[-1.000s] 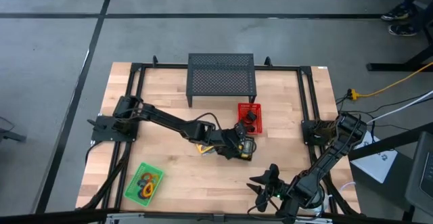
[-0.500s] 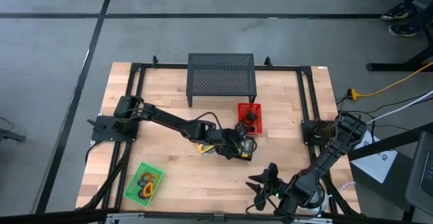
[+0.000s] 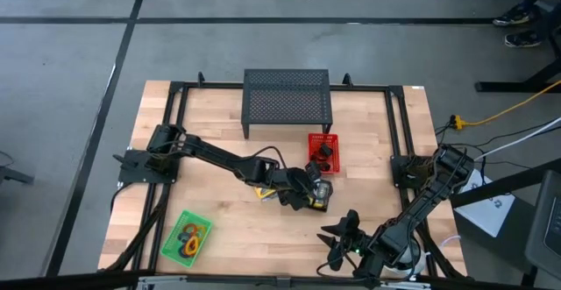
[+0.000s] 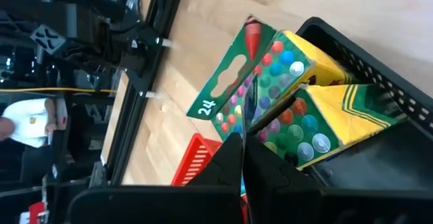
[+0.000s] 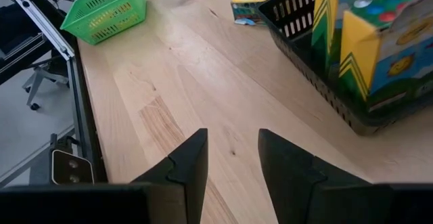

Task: Pick & Place Office Desk Supplies
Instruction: Put the crayon box into the black bin

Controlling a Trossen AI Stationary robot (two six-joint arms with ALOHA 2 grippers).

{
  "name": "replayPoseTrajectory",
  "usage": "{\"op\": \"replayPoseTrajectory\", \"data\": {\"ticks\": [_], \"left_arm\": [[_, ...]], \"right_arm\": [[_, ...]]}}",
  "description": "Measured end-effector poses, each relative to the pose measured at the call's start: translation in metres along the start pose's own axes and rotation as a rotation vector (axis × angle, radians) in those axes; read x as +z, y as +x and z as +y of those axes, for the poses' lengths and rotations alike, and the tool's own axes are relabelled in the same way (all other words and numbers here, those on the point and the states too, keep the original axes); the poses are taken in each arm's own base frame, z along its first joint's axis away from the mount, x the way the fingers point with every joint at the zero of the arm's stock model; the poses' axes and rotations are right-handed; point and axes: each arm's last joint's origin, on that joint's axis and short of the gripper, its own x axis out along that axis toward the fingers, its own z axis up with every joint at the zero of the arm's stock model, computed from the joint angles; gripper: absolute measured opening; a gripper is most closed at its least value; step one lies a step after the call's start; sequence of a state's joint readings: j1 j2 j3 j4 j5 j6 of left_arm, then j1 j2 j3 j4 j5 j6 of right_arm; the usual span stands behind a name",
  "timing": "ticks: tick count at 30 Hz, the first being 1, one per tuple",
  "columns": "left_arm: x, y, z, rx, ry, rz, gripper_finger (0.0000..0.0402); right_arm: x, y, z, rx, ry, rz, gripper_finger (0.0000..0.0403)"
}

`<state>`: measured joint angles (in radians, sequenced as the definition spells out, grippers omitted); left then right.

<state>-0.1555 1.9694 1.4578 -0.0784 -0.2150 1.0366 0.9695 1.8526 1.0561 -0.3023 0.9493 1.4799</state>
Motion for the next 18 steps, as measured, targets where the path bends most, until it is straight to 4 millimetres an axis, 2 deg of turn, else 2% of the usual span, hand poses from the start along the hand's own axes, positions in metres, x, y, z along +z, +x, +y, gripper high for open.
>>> {"op": "replayPoseTrajectory", "data": {"ticks": [12, 18], "left_arm": [[0.0013, -0.0001, 0.0005, -0.001, -0.033, -0.023, 0.0005], [0.0019, 0.0, 0.0022, 0.015, -0.064, -0.031, 0.0037]], "right_arm": [[0.0, 0.0, 0.0, 0.0, -0.001, 0.0, 0.0132], [0.0, 0.0, 0.0, 0.0, -0.003, -0.001, 0.0132]]}}
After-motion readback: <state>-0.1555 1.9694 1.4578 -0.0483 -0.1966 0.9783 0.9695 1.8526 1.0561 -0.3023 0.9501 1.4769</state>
